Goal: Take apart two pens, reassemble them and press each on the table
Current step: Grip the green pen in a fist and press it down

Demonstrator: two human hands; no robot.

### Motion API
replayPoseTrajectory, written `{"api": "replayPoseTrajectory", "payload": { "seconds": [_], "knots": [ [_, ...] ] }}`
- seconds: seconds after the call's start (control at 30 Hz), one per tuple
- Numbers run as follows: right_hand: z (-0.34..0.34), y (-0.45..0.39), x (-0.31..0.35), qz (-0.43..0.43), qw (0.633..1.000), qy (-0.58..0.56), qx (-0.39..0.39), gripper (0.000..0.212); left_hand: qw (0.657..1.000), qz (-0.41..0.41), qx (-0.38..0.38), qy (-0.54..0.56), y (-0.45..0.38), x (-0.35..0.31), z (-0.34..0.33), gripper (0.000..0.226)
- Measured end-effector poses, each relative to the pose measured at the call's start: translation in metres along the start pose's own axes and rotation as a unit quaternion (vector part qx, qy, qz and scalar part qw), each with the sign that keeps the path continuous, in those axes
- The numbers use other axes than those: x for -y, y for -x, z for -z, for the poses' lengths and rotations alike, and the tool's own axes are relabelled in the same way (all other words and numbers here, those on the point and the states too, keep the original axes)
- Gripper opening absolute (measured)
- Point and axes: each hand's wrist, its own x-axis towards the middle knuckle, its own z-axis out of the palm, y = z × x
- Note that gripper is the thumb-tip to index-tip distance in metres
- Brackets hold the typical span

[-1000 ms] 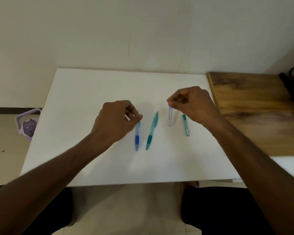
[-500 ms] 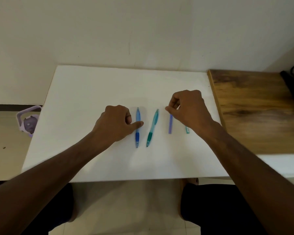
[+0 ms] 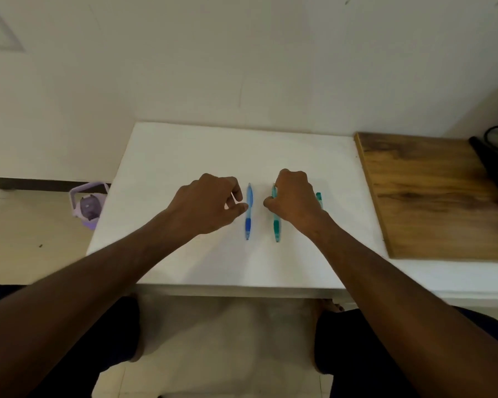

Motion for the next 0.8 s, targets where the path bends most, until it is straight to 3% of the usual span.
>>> {"api": "replayPoseTrajectory", "payload": {
  "seconds": [0.1, 0.17, 0.27, 0.33, 0.4, 0.47, 0.6, 0.8],
  "knots": [
    [0.017, 0.006, 0.004, -0.025, 0.987, -0.157, -0.006, 0.032, 1.0, -0.021, -0.02, 0.003, 0.021, 0.003, 0.026, 0.027],
    [0.033, 0.017, 0.004, -0.059, 0.936, -0.347, 0.013, 0.02, 0.998, -0.031, -0.045, 0.036, 0.04, 0.007, 0.036, 0.025],
    [0.057, 0.042, 0.007, -0.09, 0.799, -0.592, 0.058, 0.026, 0.995, -0.032, -0.06, 0.079, 0.07, 0.019, 0.035, 0.017],
    [0.071, 0.057, 0.013, -0.071, 0.677, -0.726, 0.095, 0.026, 0.998, -0.035, 0.012, 0.046, 0.081, 0.027, 0.028, 0.025],
    [0.083, 0.066, 0.021, -0.035, 0.597, -0.793, 0.115, 0.023, 0.997, -0.047, 0.055, 0.009, 0.082, 0.034, 0.023, 0.043],
    [0.093, 0.066, 0.027, 0.0, 0.564, -0.815, 0.135, 0.028, 0.997, -0.051, 0.055, -0.017, 0.071, 0.037, 0.021, 0.054],
    [0.101, 0.064, 0.038, 0.009, 0.543, -0.812, 0.213, 0.068, 0.994, -0.063, 0.067, -0.064, 0.031, 0.041, 0.012, 0.076],
    [0.099, 0.045, 0.039, -0.026, 0.524, -0.826, 0.207, 0.052, 0.986, -0.006, 0.107, -0.131, -0.013, 0.054, -0.019, 0.119]
  ]
}}
